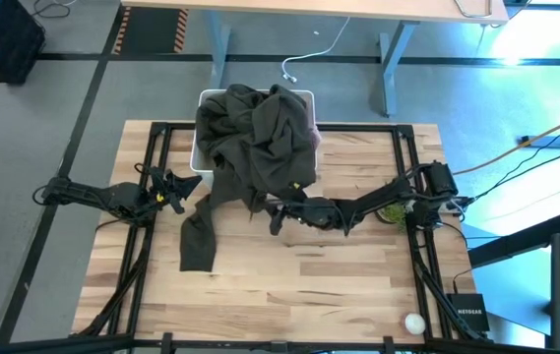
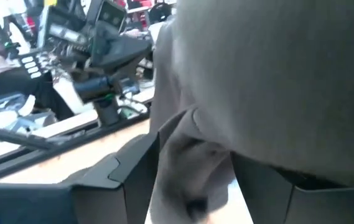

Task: Sort clothes
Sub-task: Put the black jacket into the white bin

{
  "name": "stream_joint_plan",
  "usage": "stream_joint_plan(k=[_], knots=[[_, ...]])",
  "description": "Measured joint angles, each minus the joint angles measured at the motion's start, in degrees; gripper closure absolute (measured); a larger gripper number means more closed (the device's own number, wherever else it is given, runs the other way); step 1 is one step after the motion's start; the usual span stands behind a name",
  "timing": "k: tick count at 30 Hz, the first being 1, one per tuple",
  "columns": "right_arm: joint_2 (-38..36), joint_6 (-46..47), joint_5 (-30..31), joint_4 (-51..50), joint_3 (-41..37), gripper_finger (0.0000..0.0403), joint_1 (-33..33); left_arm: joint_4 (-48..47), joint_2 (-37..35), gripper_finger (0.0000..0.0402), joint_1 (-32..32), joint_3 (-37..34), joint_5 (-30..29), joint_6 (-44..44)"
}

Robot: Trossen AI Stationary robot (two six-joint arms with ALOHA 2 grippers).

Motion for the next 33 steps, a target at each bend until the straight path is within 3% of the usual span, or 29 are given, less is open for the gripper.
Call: stream_joint_plan(k=[4, 10, 16, 23, 28, 33], knots=[[0.0, -0.5, -1.4, 0.0, 1.6, 0.0207, -1.1, 0.0, 0.0, 0.0398, 0.0, 0.0, 0.0, 0.0], [0.0, -11.4, -6.3, -0.1, 7.1, 0.038, -1.4, 0.0, 0.0, 0.0398, 0.0, 0.0, 0.0, 0.1], [-1.8, -19.9, -6.5, -9.9, 20.6, 0.0379, -1.6, 0.0, 0.0, 0.0398, 0.0, 0.0, 0.0, 0.0], [-2.0, -38.1, -4.0, -35.2, 50.5, 0.0387, -5.8, 0.1, 0.0, 0.0398, 0.0, 0.0, 0.0, -0.4], [-2.1, -41.0, -4.2, -46.2, 71.5, 0.0396, -13.5, 0.1, -0.1, 0.0398, 0.0, 0.0, 0.0, 1.7], [-2.6, -36.5, -10.1, -43.1, 82.9, 0.0391, -20.5, 1.8, 0.0, 0.0398, 0.0, 0.0, -0.3, 6.2]])
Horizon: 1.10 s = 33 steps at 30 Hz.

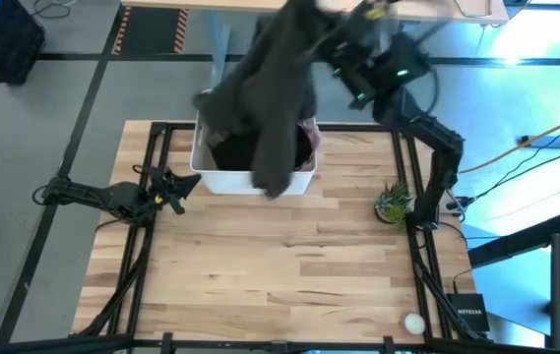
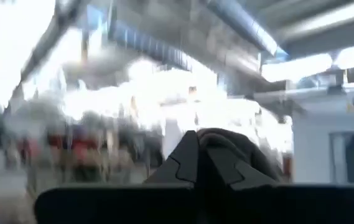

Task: Sort clothes
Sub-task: Put the black jacket into the white bin

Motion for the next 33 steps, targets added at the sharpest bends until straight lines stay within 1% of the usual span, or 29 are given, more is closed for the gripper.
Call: stream_joint_plan(k=[1, 3, 5, 9, 12, 15, 17, 21, 23, 25, 27, 30, 33], knots=[[-0.7, 1.2, -1.9, 5.7, -1.4, 0.0391, -0.7, 0.1, 0.0, 0.0398, 0.0, 0.0, -0.1, 0.7], [-1.3, 3.3, -4.4, 10.5, -2.2, 0.0393, -2.2, 0.2, 0.0, 0.0398, 0.0, 0.0, -0.1, 2.0], [-1.3, 3.5, -6.4, 12.0, -2.2, 0.0395, -2.8, 0.2, 0.0, 0.0398, 0.0, 0.0, 0.0, 2.4], [-0.8, 3.5, -9.6, 12.0, -2.3, 0.0394, -3.9, 0.0, 0.0, 0.0398, 0.0, 0.0, 0.0, 2.6], [0.1, 4.8, -13.0, 14.8, -2.3, 0.0393, -3.9, -0.3, 0.0, 0.0398, 0.0, 0.0, 0.0, 2.2], [2.1, 5.2, -18.6, 24.8, -2.3, 0.0393, -3.8, -0.3, 0.0, 0.0398, 0.0, 0.0, 0.1, 1.3], [3.9, 5.3, -20.7, 33.9, -1.9, 0.0393, -3.8, -0.3, 0.0, 0.0398, 0.0, 0.0, 0.1, 0.9], [7.0, 4.6, -21.3, 48.4, -0.3, 0.0389, -5.0, -0.2, 0.0, 0.0398, 0.0, 0.0, 0.0, 1.5], [8.2, 4.9, -21.3, 52.0, -0.1, 0.0388, -7.1, -0.2, 0.0, 0.0398, 0.0, 0.0, -0.3, 2.5], [8.7, 5.9, -21.4, 50.9, -0.1, 0.0388, -9.0, -0.1, 0.0, 0.0398, 0.0, 0.0, -0.8, 2.6], [9.3, 7.8, -23.2, 45.9, -0.1, 0.0387, -10.8, -0.1, 0.0, 0.0398, 0.0, 0.0, -0.8, 2.9], [9.9, 9.2, -28.1, 32.8, -0.1, 0.0387, -12.4, 0.6, 0.0, 0.0398, 0.0, 0.0, -1.0, 5.3], [11.0, 9.3, -31.4, 17.0, -0.2, 0.0387, -12.8, 5.2, 0.0, 0.0398, 0.0, 0.0, -1.0, 9.8]])
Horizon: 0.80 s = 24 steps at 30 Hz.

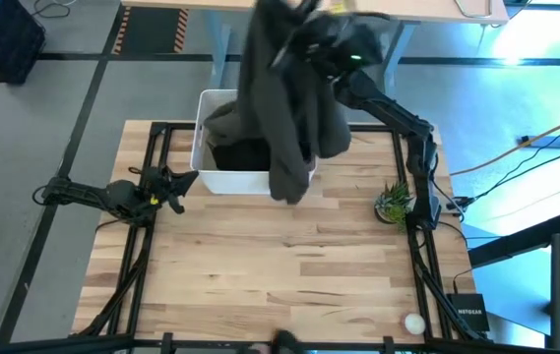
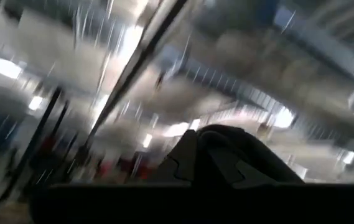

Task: Sort clothes
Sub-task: Put the black jacket into the white bin

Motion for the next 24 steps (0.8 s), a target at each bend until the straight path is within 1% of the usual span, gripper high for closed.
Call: stream_joint_plan(k=[5, 9, 12, 15, 18, 21, 24], knots=[[1.4, -0.1, -4.9, -25.2, -0.2, 0.0387, 0.1, 9.6, 0.0, 0.0398, 0.0, 0.1, 2.5, 9.6], [1.2, -0.1, -4.5, -40.7, -0.1, 0.0385, 0.1, 10.4, 1.1, 0.0398, 0.0, 1.8, 2.7, 15.5], [1.2, -1.5, -3.6, -50.2, -0.1, 0.0371, 0.1, 8.7, 4.2, 0.0398, 0.1, 5.3, 2.0, 19.7], [1.2, -5.0, -3.5, -58.1, -0.1, 0.0333, 0.1, 6.6, 10.1, 0.04, 0.3, 10.9, -0.3, 23.6], [1.2, -6.3, -3.5, -64.8, -0.1, 0.028, 0.1, 6.1, 18.4, 0.04, 1.6, 17.6, -1.8, 27.3], [1.2, -7.7, -3.9, -73.0, -0.1, 0.023, 0.1, 5.6, 27.7, 0.04, 4.2, 24.4, -1.9, 31.4], [1.2, -9.8, -4.9, -79.8, -0.1, 0.0195, 0.3, 4.6, 37.6, 0.04, 8.0, 30.5, -1.9, 34.8]])
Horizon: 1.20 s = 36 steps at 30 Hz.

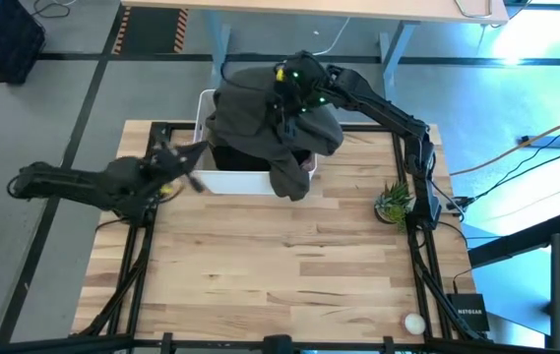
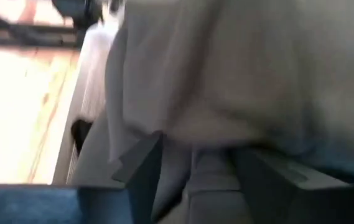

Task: Sort clothes
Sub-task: Put the black jacket into the white bin

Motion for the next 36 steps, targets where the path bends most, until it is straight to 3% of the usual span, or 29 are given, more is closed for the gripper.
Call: stream_joint_plan(k=[7, 10, 15, 18, 23, 27, 31, 36], knots=[[-0.2, -1.0, 4.4, -5.0, 0.0, 0.018, 1.5, 0.0, 20.6, 0.04, 10.7, 15.3, 6.0, 3.6], [-1.2, -2.6, 7.5, -8.6, 0.0, 0.0186, 2.4, -1.2, 26.6, 0.04, 15.7, 23.0, 14.8, 1.6], [-6.9, -3.6, 11.8, -13.5, 0.0, 0.0198, 3.6, -11.3, 36.2, 0.04, 23.6, 34.5, 30.0, -2.9], [-11.3, -1.4, 11.9, -15.5, 0.0, 0.0203, 3.6, -13.2, 41.2, 0.04, 27.6, 37.9, 35.0, -4.6], [-15.7, 2.2, 12.8, -23.1, -0.9, 0.0205, 3.5, -23.9, 47.3, 0.04, 32.5, 37.7, 35.8, -6.9], [-19.8, 3.9, 14.8, -23.1, -8.1, 0.0205, 3.5, -31.9, 49.0, 0.04, 35.5, 34.0, 35.8, -7.5], [-25.4, 4.6, 17.9, -16.2, -22.3, 0.0206, 3.5, -32.8, 48.9, 0.04, 37.4, 27.5, 35.8, -7.3], [-35.5, 5.2, 23.7, 0.0, -45.0, 0.0206, 3.5, -31.6, 48.7, 0.04, 38.3, 20.8, 38.9, -7.8]])
